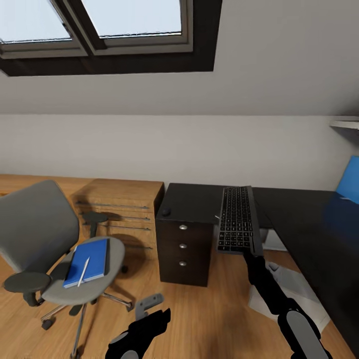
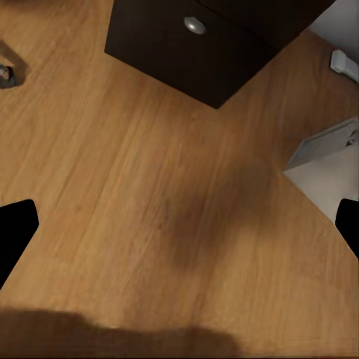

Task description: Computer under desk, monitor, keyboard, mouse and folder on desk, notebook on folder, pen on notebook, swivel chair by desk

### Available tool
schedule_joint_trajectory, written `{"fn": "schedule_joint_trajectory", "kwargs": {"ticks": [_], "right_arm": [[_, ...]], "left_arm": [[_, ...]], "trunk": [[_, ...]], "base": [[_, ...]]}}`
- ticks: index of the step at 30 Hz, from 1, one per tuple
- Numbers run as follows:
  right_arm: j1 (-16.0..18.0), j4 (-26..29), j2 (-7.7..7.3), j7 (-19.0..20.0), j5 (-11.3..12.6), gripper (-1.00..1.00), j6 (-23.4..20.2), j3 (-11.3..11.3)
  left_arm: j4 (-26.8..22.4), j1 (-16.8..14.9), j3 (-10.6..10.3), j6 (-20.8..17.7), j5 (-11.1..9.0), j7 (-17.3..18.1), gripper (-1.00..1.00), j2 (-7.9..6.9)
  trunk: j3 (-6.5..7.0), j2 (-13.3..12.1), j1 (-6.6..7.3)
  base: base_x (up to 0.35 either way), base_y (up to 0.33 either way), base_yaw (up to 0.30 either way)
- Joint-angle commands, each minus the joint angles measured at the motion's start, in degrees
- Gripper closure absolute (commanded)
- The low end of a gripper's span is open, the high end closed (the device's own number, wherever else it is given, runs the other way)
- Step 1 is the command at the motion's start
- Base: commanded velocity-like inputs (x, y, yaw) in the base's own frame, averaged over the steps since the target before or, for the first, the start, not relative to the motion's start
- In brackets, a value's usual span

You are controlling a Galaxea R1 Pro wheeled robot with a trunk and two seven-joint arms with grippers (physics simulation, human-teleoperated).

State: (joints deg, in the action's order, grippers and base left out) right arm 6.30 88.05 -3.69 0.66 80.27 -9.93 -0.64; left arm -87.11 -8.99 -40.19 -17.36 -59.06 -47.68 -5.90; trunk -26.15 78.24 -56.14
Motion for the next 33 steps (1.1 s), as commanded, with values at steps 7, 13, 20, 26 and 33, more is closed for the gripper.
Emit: {"fn": "schedule_joint_trajectory", "kwargs": {"ticks": [7, 13, 20, 26, 33], "right_arm": [[0.0, 0.0, 0.00, 0.2, 0.7, 1.00, -0.3, -0.1], [0.0, -0.1, 0.00, 0.2, 0.7, 1.00, -0.3, -0.1], [0.0, -0.3, 0.00, 0.2, 2.4, 1.00, -0.3, -0.1], [0.0, -0.3, -0.38, 0.1, 5.9, 1.00, -0.4, -0.1], [0.0, -0.4, -0.36, 0.2, 5.9, 1.00, -3.4, -0.1]], "left_arm": [[-0.1, -0.1, -0.1, -0.1, -0.1, -0.5, -1.00, -0.08], [-0.1, -0.1, -0.1, -0.1, -0.1, -0.5, -1.00, -0.08], [-0.1, -0.1, -0.1, -0.1, -0.2, -0.4, -1.00, -0.08], [-0.1, -0.1, -0.1, -0.1, -0.2, -0.4, -1.00, -0.08], [-0.1, -0.1, -0.1, -0.1, -0.2, -0.4, -1.00, -0.08]], "trunk": [[1.20, -2.8, 1.58], [2.28, -5.2, 2.90], [3.53, -8.0, 4.44], [4.61, -10.4, 5.75], [5.87, -13.2, 7.29]], "base": [[-0.103, -0.004, 0.000], [-0.004, 0.000, 0.000], [-0.213, 0.000, 0.000], [-0.337, 0.000, 0.000], [-0.338, 0.000, 0.000]]}}
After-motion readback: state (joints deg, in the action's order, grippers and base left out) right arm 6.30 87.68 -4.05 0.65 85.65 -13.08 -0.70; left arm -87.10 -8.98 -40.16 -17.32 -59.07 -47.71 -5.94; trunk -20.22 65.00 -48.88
